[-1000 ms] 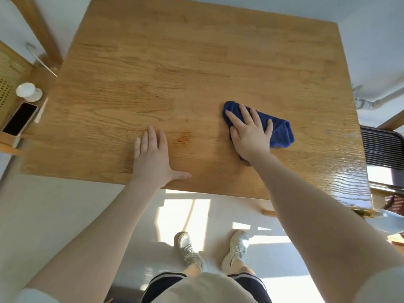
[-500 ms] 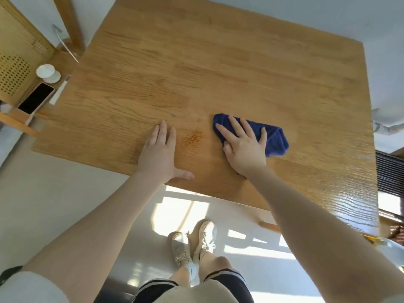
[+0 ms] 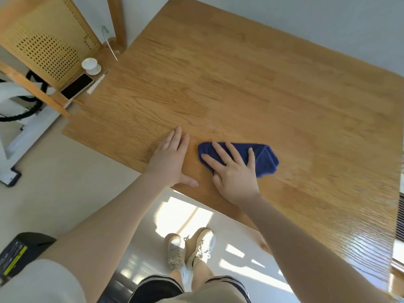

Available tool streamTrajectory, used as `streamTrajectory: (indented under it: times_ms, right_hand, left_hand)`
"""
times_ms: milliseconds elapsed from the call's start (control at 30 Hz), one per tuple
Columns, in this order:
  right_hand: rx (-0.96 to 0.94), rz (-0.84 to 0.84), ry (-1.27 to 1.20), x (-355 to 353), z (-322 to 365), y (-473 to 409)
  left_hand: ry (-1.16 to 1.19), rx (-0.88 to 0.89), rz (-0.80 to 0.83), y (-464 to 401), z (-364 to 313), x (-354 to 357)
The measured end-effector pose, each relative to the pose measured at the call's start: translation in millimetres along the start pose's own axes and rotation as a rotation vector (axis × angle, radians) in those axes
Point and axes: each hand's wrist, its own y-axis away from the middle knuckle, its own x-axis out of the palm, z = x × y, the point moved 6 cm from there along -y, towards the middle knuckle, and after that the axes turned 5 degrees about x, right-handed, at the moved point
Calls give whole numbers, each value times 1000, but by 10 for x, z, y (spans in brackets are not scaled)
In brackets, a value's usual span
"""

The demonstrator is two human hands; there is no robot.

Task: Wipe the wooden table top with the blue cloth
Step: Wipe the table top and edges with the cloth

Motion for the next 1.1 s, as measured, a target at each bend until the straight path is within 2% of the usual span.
streamTrajectory:
  times_ms: [100, 167, 267, 400, 500, 533, 667, 733, 900, 1000, 1067, 1100]
  right_hand:
    - [150, -30, -67, -119, -128, -404]
    - [167, -33, -57, -140, -128, -509]
    - [53, -23, -14, -72, -42, -282]
    - [-169, 81, 67, 99, 262, 279]
    - [-254, 117, 117, 33, 191, 148]
    - [-229, 116, 118, -2, 91, -2]
    - [68, 19, 29, -109, -244, -576]
    - [113, -4, -6, -90, -183, -546]
    - [-92, -48, -1, 149, 379, 209]
    - [-149, -26, 17, 187, 422, 278]
    - [-126, -38, 32, 100, 295, 112]
    - [-51, -30, 16, 60, 196, -8]
  left_hand:
    - [-7, -13, 3, -4, 12, 17]
    - [4, -17, -6, 2, 11, 14]
    - [-36, -65, -14, 30, 6, -1]
    - [3, -266, -93, 200, 33, -10]
    - [92, -313, -87, 306, 44, 60]
    - [121, -311, -70, 310, 62, 85]
    - [102, -252, -63, 323, 172, 160]
    - [116, -223, -83, 360, 210, 174]
    - [230, -236, -93, 343, 215, 101]
    - [170, -187, -73, 292, 163, 32]
    - [160, -138, -88, 299, 176, -4]
    - [169, -124, -96, 308, 216, -27]
